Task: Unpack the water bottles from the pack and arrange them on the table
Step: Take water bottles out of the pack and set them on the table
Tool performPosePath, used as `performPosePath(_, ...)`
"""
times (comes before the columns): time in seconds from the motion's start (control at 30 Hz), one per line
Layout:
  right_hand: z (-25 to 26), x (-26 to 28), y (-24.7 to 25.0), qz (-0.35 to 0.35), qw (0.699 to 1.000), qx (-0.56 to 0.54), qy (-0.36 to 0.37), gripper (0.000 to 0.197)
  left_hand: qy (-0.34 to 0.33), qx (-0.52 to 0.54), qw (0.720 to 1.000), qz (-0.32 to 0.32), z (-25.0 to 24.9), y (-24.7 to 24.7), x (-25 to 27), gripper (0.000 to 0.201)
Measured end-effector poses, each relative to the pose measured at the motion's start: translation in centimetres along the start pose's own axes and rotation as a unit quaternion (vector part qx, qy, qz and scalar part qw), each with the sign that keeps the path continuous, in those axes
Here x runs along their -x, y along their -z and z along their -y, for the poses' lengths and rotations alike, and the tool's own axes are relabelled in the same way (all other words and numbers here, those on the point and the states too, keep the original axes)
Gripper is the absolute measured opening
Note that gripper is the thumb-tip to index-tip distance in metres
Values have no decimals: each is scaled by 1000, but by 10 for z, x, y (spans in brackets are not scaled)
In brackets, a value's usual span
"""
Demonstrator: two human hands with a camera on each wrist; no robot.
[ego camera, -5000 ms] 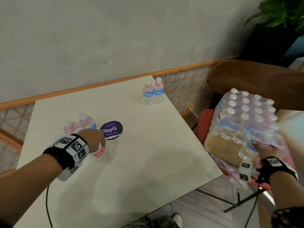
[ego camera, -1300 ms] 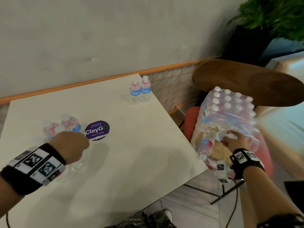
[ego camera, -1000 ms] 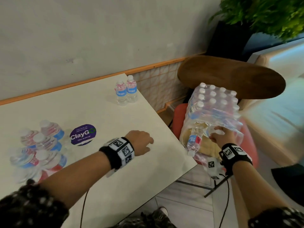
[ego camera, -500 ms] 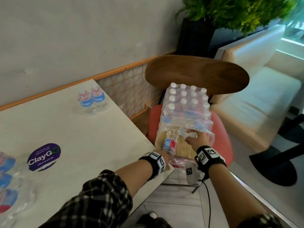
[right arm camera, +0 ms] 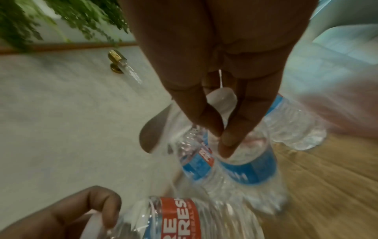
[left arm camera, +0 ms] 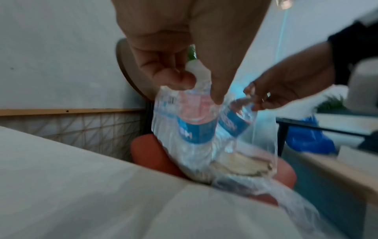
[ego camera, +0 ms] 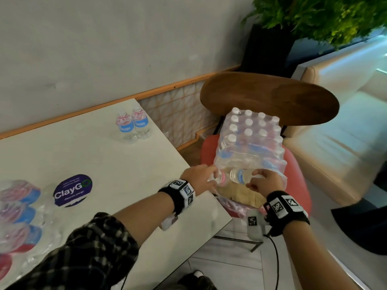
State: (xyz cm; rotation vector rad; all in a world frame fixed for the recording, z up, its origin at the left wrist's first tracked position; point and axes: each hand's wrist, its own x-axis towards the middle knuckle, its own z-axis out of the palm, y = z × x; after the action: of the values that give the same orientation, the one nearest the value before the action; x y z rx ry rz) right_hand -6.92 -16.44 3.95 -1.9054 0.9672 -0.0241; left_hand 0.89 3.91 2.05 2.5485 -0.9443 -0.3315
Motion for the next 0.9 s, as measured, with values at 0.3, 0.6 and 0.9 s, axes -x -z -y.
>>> performPosePath(0.3, 30, 54, -33, 93, 990, 49, 97, 17, -3, 50, 996, -69, 20, 63, 53, 16)
performPosePath(0.6, 46, 112, -108, 204, 954, 116, 189, 25, 0, -155, 988, -13, 93, 59, 127, 45)
performPosePath(0.9, 54, 130, -162, 234, 933, 119, 247, 30, -27, -137, 981, -133, 96, 33, 156, 40)
